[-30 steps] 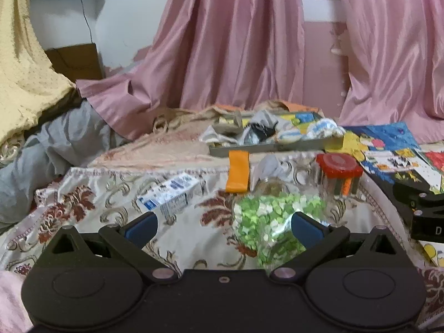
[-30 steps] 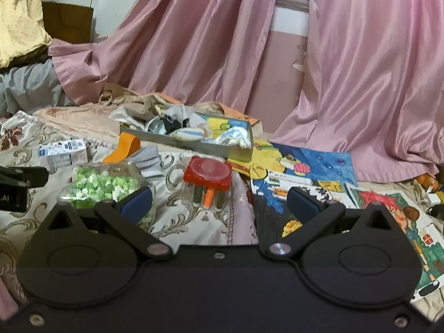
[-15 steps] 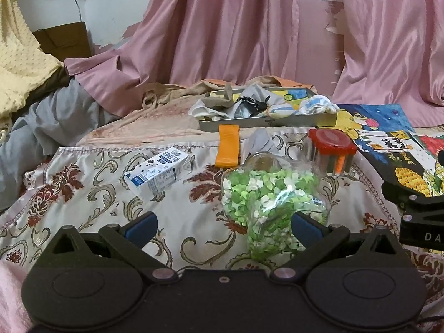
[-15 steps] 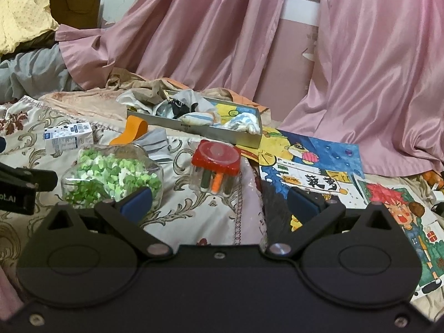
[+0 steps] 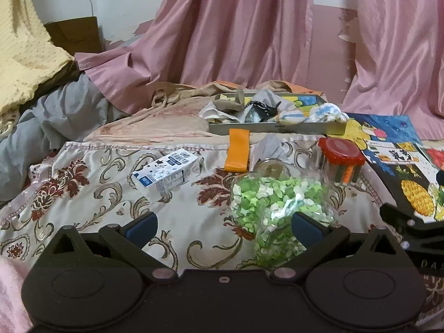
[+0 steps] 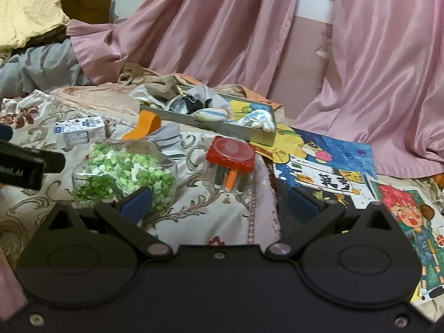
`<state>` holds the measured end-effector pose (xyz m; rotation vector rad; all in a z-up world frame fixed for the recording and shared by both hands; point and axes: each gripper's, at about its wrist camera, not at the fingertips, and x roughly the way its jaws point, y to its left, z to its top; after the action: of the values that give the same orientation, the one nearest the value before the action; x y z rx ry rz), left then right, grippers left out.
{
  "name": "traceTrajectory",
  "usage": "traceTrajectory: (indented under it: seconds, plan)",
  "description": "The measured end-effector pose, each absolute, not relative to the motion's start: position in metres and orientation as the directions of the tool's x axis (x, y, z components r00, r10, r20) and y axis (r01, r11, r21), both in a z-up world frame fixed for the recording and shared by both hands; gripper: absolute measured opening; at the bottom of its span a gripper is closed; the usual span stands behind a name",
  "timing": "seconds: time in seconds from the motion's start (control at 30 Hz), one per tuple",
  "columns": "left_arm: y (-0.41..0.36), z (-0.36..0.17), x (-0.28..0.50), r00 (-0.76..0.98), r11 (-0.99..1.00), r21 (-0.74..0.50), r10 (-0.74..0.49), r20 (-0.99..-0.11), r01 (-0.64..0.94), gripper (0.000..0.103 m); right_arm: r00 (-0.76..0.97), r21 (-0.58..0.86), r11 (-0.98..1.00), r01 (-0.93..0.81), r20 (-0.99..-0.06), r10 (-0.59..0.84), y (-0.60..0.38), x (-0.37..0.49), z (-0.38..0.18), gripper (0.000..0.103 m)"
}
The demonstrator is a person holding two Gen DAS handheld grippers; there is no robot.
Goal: Organize soft objects
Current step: 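Move both open grippers back over the pile toward the orange rubber band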
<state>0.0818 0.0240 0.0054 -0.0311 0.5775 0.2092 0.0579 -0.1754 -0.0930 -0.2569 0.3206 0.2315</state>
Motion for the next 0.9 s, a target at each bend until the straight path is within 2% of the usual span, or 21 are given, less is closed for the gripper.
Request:
traceTrajectory:
  seconds: [0.27, 0.57, 0.9]
  plan:
    - [0.032, 0.011, 0.085, 0.824, 0.974, -0.017, 0.181, -0.537, -0.225, 0.102, 0.914, -0.169, 0.942, -0.291, -0.339, 0.222, -0.174, 0.069, -0.094, 0.102]
    - [0.048, 0.012, 0.095, 0.816, 0.960, -0.096, 0.168, -0.553, -0.264, 0.102, 0.920, -0.144, 0.936, -0.320, -0.281, 0.271, -0.166, 0.086, -0.092, 0.102]
    - [0.063, 0.014, 0.120, 0.817, 0.949, -0.116, 0.186, -0.546, -0.294, 0.102, 0.912, -0.129, 0.929, -0.346, -0.279, 0.301, -0.155, 0.119, -0.101, 0.103]
